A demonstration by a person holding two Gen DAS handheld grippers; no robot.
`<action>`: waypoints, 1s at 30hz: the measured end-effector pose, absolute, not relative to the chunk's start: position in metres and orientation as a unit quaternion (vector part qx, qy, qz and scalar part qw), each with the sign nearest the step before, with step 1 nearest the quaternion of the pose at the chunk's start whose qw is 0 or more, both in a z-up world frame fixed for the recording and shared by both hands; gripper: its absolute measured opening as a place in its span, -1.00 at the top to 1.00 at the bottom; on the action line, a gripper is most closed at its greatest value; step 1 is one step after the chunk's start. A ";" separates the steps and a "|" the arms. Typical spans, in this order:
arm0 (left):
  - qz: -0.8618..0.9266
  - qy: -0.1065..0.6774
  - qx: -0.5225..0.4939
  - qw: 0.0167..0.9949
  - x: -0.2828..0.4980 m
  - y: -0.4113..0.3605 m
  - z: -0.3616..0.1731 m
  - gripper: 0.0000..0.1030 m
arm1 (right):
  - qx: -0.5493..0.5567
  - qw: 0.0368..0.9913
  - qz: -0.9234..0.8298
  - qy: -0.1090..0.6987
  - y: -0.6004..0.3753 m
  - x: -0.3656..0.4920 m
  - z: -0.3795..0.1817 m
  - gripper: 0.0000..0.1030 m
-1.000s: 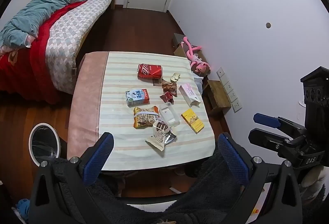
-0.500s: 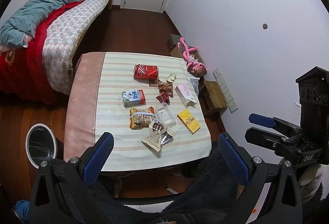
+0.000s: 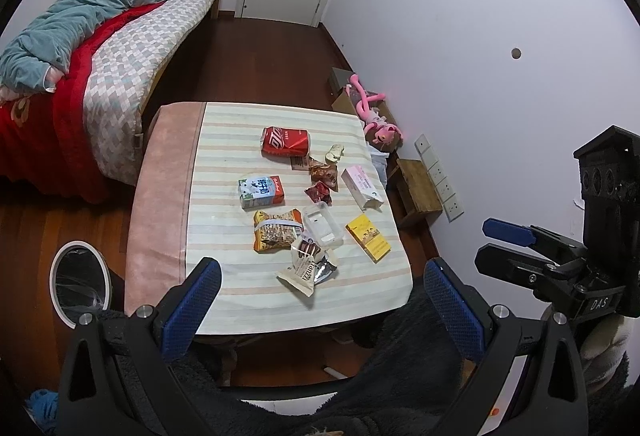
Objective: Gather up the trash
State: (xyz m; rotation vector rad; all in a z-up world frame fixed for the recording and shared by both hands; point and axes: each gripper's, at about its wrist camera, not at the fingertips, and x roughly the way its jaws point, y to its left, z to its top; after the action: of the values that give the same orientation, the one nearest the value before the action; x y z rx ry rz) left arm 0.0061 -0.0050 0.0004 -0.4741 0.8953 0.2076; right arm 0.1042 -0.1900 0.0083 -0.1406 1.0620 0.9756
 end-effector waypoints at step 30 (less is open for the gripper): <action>0.099 0.425 -0.227 0.870 0.006 -0.004 0.000 -1.00 | -0.064 0.749 0.446 0.485 -0.190 0.107 0.009 -1.00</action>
State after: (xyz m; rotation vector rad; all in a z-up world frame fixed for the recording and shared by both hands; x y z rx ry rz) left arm 0.0060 -0.0041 0.0001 -0.4741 0.8897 0.2075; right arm 0.1066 -0.1895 0.0094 -0.1400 1.0607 0.9747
